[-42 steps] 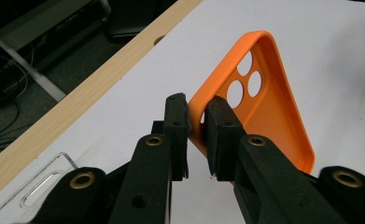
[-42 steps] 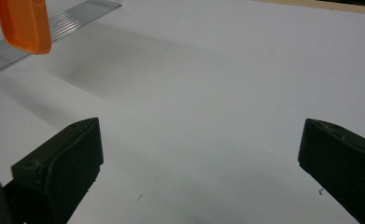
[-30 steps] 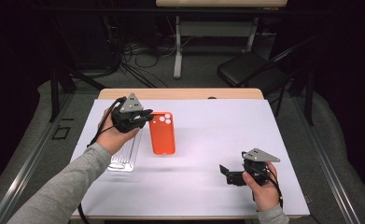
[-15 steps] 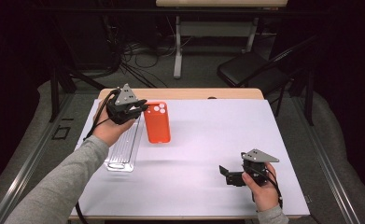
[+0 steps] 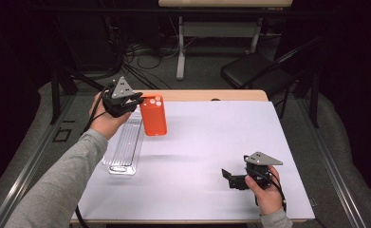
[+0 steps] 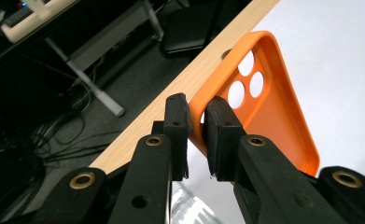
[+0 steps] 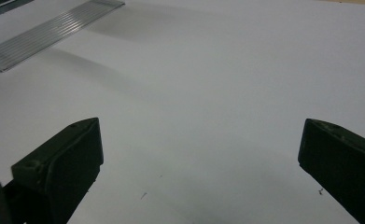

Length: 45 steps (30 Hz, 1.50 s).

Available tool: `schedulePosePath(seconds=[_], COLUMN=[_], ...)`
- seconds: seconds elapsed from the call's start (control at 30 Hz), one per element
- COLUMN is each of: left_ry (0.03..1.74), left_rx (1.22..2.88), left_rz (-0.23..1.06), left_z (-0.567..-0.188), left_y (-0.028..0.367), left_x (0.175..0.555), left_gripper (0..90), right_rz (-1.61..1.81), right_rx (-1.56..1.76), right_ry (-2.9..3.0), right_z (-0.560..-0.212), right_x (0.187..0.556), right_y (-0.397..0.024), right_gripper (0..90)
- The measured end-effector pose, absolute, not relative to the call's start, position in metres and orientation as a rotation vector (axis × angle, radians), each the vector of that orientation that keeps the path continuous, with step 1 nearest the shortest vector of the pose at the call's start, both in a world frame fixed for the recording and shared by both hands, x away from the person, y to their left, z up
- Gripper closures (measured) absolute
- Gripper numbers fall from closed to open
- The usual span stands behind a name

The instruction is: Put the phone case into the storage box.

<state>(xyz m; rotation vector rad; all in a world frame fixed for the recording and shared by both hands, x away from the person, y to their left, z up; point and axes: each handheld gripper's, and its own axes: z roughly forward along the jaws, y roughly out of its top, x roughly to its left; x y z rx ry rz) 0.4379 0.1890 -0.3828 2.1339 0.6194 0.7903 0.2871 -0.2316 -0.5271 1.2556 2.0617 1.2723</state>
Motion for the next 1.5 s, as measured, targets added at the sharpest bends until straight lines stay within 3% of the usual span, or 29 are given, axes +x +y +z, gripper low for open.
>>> schedulePosePath(seconds=[0.7,1.5], left_ry=[0.735,0.656], left_rx=[2.064,2.063], left_rz=[0.922,0.996], left_z=[-0.371,-0.381], left_y=[0.232,0.251], left_x=[0.461,0.490], left_gripper=[79.9,80.0], right_rz=[1.276,1.286], right_rx=[1.279,1.231], right_ry=[2.064,2.029], right_z=[-0.532,-0.529], right_x=[0.289,0.286], right_y=[-0.232,-0.227], right_gripper=[0.0,0.0])
